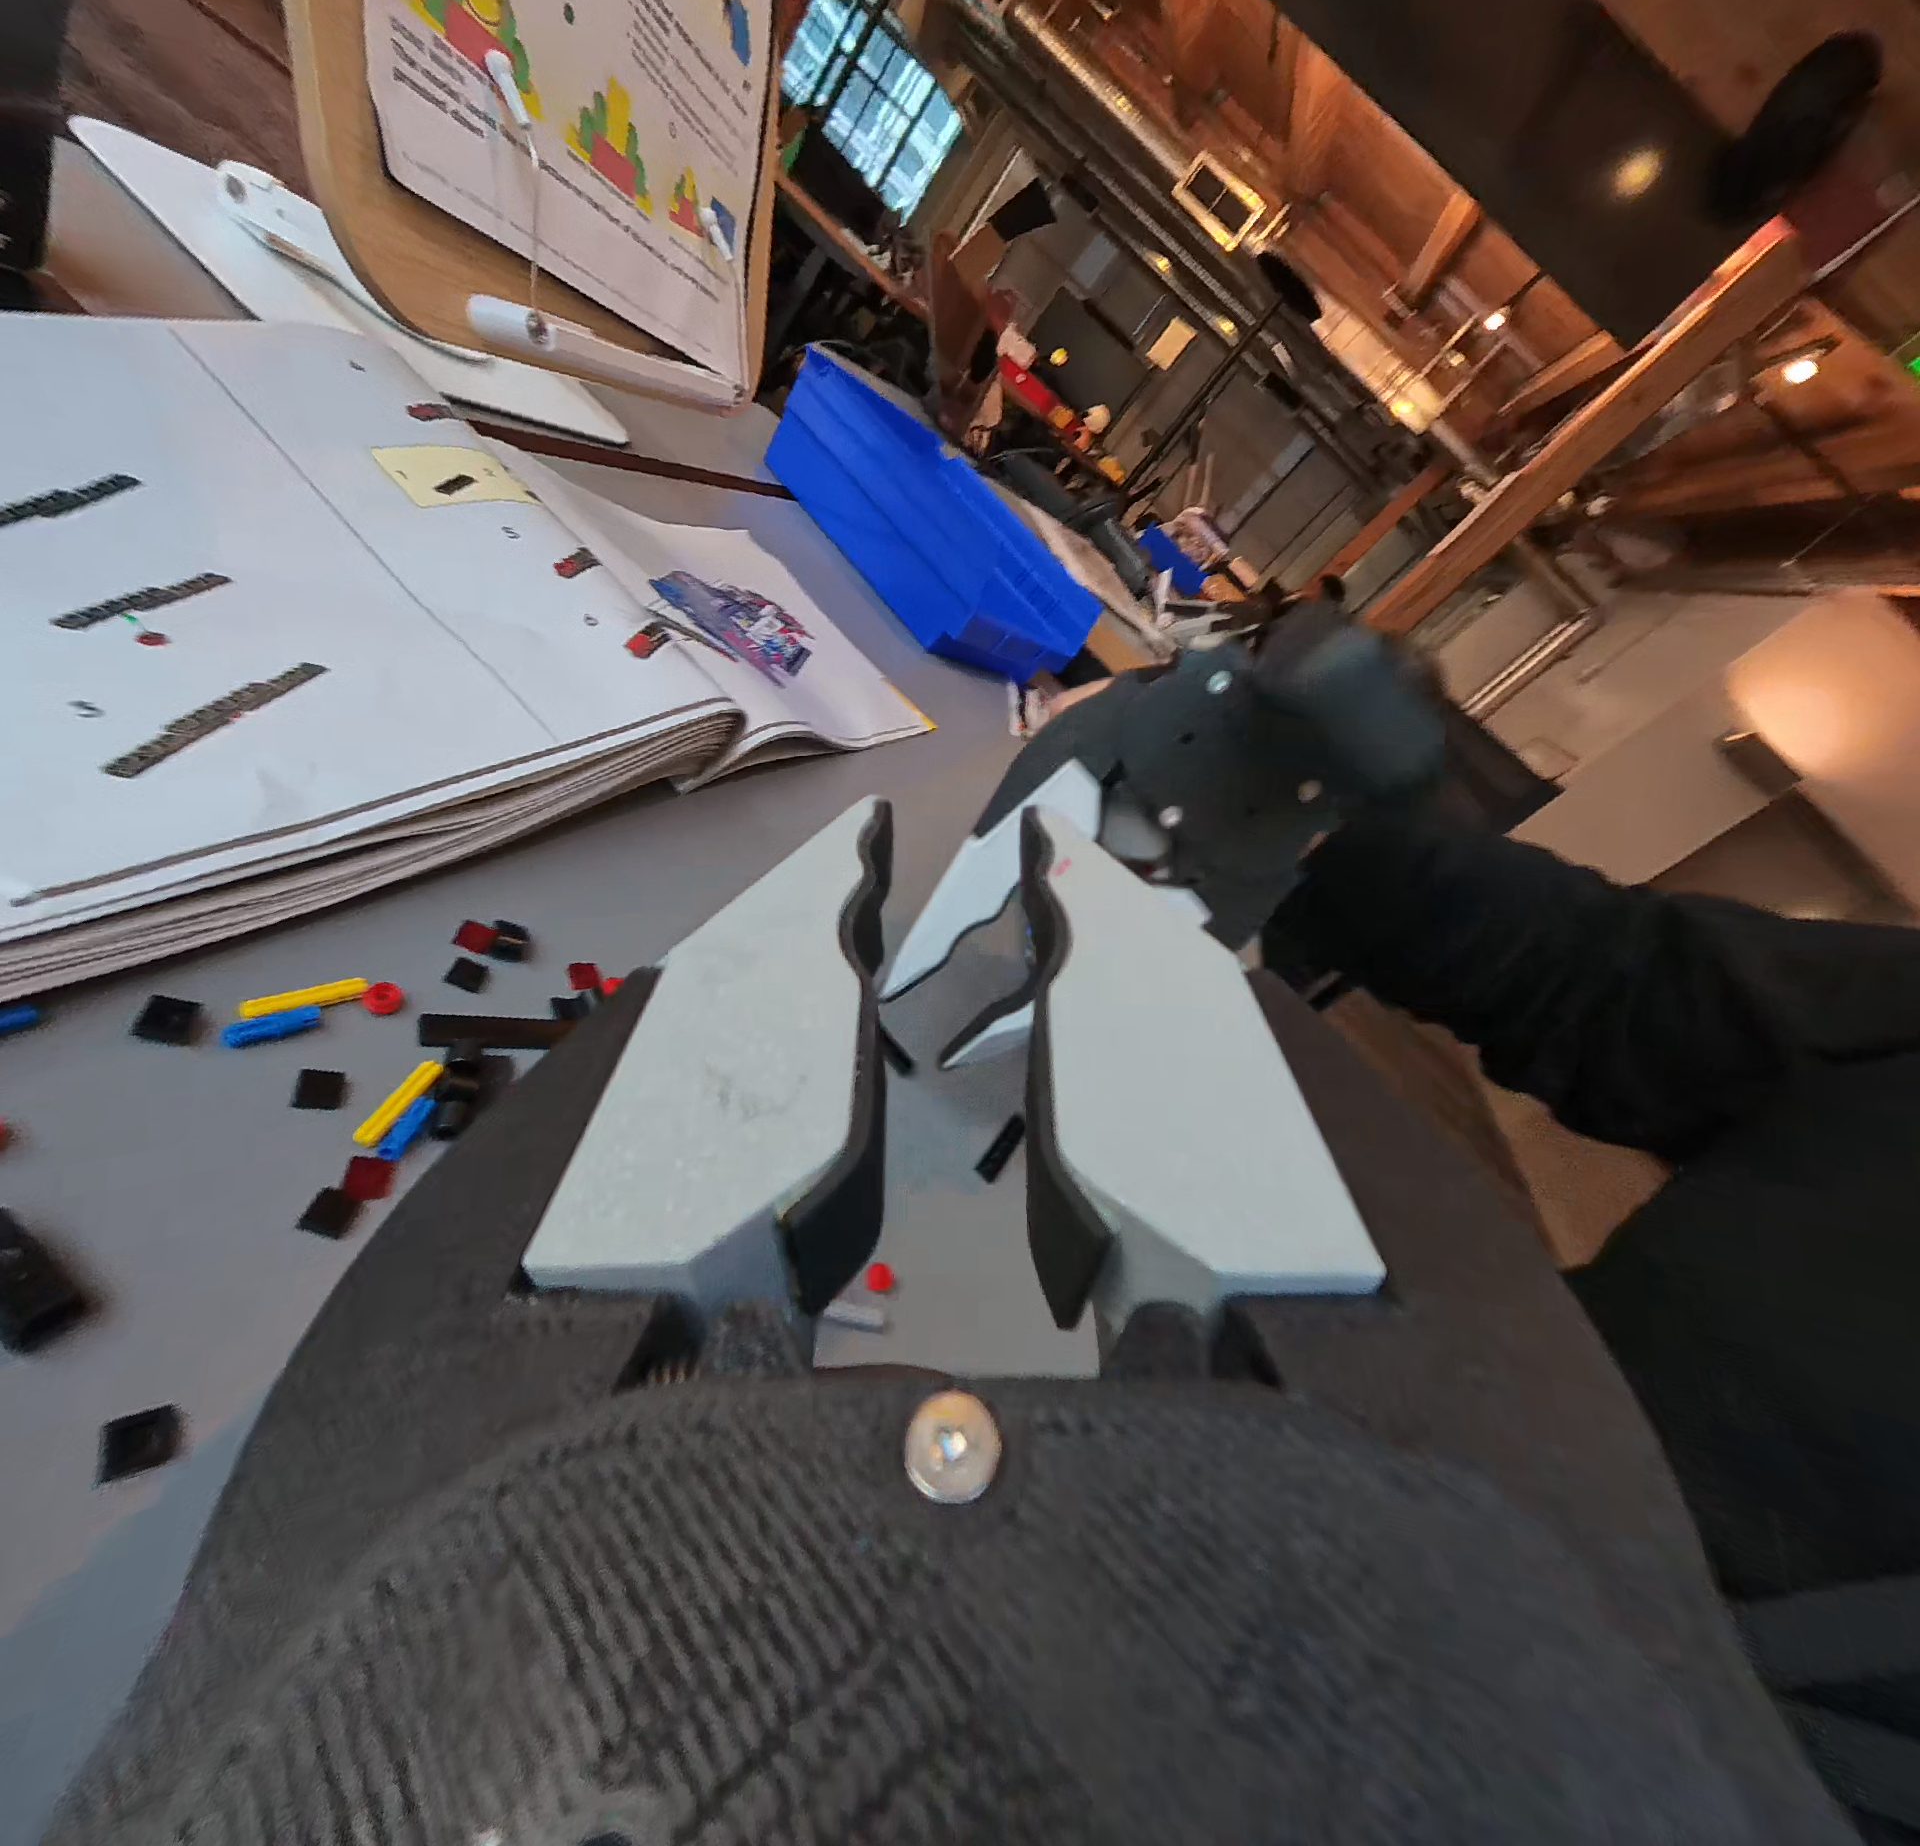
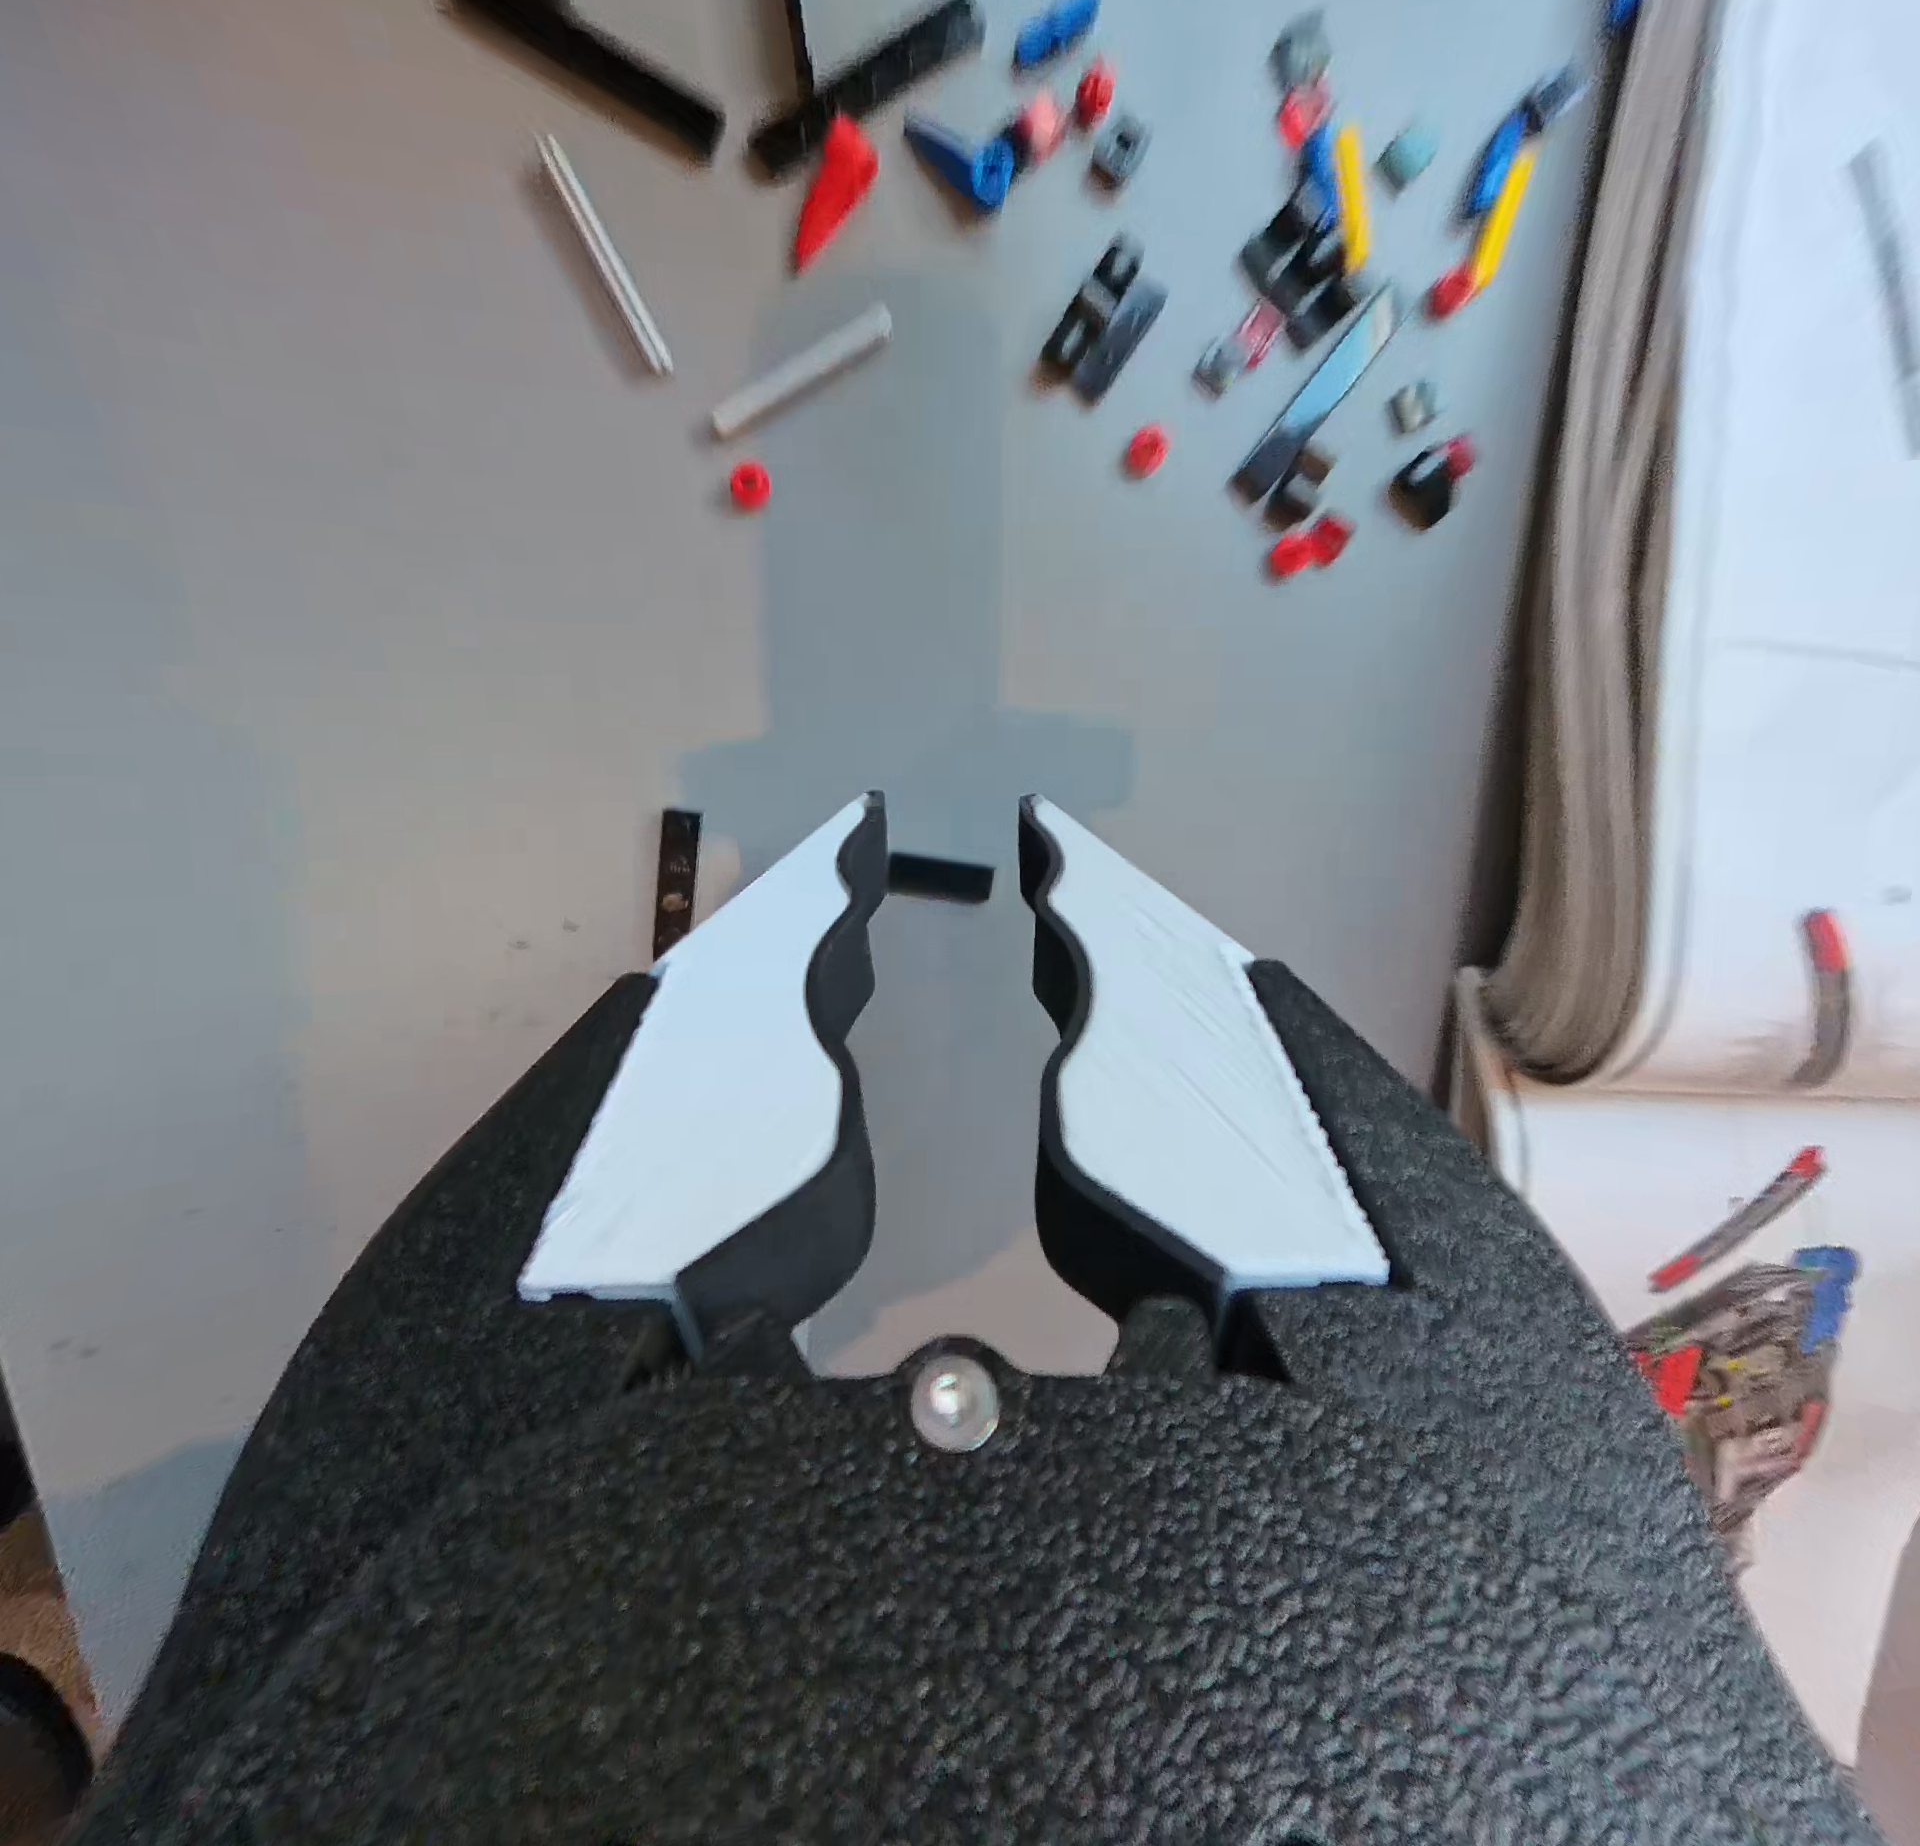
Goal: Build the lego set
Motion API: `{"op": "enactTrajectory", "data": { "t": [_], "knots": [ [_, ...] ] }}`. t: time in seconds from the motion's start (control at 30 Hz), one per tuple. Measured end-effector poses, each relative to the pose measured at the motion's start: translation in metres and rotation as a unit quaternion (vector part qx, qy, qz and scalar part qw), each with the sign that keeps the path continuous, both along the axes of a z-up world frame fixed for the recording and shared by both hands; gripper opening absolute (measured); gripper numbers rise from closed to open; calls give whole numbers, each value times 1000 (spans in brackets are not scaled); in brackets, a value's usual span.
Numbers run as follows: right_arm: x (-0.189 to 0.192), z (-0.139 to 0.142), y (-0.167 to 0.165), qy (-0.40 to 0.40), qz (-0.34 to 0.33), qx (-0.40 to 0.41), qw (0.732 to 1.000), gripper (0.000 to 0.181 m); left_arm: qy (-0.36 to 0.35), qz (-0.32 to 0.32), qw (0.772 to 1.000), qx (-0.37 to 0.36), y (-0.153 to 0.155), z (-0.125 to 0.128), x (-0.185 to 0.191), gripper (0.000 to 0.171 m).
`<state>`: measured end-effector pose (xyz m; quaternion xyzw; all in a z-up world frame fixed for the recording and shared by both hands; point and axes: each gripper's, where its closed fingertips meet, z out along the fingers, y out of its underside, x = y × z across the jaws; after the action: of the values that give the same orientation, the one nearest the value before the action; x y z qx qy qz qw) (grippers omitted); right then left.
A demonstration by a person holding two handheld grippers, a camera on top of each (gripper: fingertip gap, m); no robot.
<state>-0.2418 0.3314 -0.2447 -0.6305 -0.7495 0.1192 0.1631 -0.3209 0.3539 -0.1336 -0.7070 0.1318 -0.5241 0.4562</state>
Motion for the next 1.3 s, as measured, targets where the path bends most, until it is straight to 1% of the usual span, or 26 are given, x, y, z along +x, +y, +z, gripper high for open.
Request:
{"op": "enactTrajectory", "data": {
  "t": [0.07,0.1,0.17,0.23,0.3,0.33,0.4,0.43,0.5,0.57,0.6,0.67,0.83,1.0,1.1,1.3],
  "knots": [
    [-10,24,14,32,-6,4,999,25,38,13,999,13,3,-5,-5,23],
    [-14,35,29,45,-17,15,999,25,51,18,998,17,4,-7,-6,23],
    [-22,56,70,68,-51,45,995,23,62,24,998,20,6,-9,-8,23],
    [-33,68,118,82,-85,67,991,24,62,25,998,16,7,-11,-9,23],
    [-49,67,155,81,-98,59,990,21,64,26,998,10,9,-15,-10,23],
    [-56,59,169,68,-98,46,992,21,65,27,997,9,10,-17,-11,23],
    [-67,35,192,32,-89,24,995,18,70,28,997,4,12,-21,-12,23],
    [-70,21,200,14,-84,16,996,12,73,28,997,3,13,-23,-12,22],
    [-74,-5,201,-9,-65,-11,998,1,83,29,996,1,15,-27,-14,22],
    [-77,-23,194,-13,-47,-34,998,1,87,30,996,-1,16,-29,-15,22],
    [-79,-27,191,-3,-37,-41,998,1,86,30,996,-2,16,-29,-16,22],
    [-84,-27,190,28,-30,-50,998,0,81,31,996,-6,18,-30,-18,22],
    [-84,-27,190,65,-32,-84,994,0,67,20,997,-36,21,-42,-15,22],
    [-84,-27,189,57,-15,-58,997,0,77,14,996,-42,20,-49,-11,21],
    [-84,-27,189,50,-12,-58,997,0,87,18,995,-41,21,-52,-11,21],
    [-84,-27,189,49,-18,-63,997,0,87,25,995,-33,22,-48,-14,21]
  ]
}}
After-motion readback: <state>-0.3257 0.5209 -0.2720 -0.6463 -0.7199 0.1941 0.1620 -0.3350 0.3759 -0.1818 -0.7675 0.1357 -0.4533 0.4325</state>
